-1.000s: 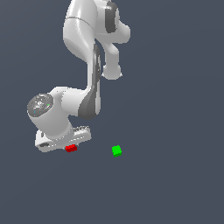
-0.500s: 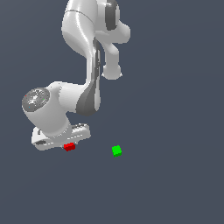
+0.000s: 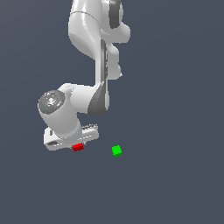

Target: Stack the red cube on top of the green cube.

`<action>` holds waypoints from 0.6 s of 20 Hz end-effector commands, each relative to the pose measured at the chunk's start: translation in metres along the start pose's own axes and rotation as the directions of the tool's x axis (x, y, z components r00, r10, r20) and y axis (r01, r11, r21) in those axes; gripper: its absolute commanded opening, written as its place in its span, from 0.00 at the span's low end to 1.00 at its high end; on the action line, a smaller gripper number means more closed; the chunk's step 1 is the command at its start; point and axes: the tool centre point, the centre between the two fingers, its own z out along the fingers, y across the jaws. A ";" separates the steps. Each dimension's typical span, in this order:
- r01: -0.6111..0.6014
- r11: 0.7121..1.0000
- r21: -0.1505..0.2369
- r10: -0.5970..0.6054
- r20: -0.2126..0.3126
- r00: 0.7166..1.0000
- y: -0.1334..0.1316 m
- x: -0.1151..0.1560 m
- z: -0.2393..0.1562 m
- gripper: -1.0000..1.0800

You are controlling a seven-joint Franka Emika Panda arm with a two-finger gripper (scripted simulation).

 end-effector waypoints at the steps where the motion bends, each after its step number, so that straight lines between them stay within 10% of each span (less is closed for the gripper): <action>1: 0.002 1.000 0.000 -0.002 -0.001 1.000 -0.022 0.006 0.006 0.00; 12: 0.002 1.000 0.001 -0.002 0.000 1.000 -0.135 0.038 0.039 0.00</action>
